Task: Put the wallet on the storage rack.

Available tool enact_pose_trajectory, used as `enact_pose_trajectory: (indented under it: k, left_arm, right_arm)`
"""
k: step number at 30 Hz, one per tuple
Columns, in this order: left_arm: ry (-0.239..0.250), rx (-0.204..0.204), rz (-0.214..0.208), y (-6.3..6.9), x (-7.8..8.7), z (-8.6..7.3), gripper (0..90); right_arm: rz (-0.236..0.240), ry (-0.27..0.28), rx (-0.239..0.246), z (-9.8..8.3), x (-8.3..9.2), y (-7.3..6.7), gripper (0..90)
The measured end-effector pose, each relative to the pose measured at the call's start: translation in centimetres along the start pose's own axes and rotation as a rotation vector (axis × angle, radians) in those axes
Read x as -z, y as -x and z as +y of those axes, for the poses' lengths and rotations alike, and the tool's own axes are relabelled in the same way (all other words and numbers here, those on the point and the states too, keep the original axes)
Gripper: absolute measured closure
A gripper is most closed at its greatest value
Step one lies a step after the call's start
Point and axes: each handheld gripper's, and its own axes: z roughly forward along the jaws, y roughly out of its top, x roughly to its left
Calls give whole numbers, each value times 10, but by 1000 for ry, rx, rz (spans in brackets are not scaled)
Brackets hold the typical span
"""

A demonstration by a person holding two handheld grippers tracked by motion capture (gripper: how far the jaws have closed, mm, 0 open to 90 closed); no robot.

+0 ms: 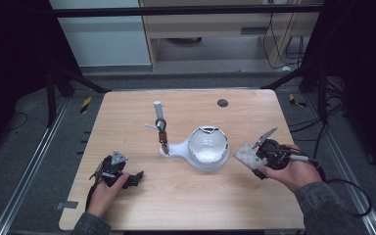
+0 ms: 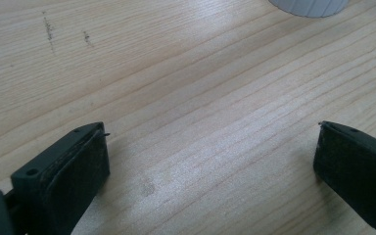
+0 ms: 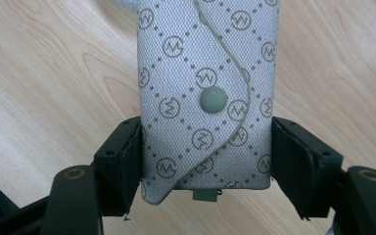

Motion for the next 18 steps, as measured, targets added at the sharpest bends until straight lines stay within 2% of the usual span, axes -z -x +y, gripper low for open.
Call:
enact_pose_trajectory:
  k: [18]
  left_arm:
    - [-1,0,3,0,0,0,0]
  right_arm:
    - [-25,19,70,28,26,-11,322]
